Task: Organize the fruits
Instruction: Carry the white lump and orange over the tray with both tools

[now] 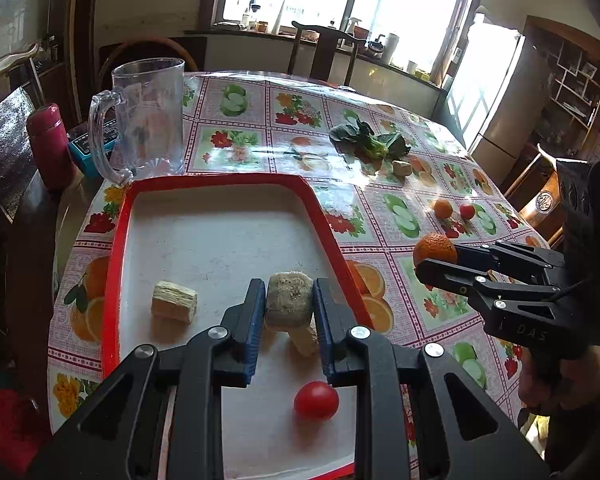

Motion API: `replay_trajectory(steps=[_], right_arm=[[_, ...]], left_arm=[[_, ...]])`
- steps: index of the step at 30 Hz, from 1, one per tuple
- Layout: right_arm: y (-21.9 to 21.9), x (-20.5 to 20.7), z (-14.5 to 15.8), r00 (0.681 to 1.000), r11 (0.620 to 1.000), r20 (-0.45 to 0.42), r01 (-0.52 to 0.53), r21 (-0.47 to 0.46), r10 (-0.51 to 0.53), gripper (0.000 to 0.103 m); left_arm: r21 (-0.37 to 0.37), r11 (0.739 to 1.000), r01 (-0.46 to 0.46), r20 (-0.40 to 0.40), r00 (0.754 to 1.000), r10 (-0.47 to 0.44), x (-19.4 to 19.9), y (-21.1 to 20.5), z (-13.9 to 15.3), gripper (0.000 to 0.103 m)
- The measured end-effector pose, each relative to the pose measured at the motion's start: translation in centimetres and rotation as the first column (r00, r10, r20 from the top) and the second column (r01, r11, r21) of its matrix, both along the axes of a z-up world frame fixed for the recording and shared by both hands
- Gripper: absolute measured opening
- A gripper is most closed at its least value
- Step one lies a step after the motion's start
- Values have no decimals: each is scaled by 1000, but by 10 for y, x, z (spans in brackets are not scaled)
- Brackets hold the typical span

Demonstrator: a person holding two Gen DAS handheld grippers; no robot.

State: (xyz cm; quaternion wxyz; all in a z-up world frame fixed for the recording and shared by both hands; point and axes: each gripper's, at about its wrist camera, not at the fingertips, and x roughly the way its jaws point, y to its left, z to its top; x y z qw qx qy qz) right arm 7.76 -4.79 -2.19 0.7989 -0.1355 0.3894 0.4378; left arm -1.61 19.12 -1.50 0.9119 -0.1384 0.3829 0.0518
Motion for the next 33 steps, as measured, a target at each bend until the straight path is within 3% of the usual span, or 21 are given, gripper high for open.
replay_trajectory(steps=[22, 33], right_arm=[[54, 2, -14, 997, 998, -33, -66, -15, 65, 36], [95, 17, -30, 993, 994, -73, -95, -45, 92, 36]], left_arm=[[-4, 999, -53, -31, 998, 53, 3, 44, -11, 22], [-25, 994, -102, -80, 992, 100, 25, 83, -24, 22]])
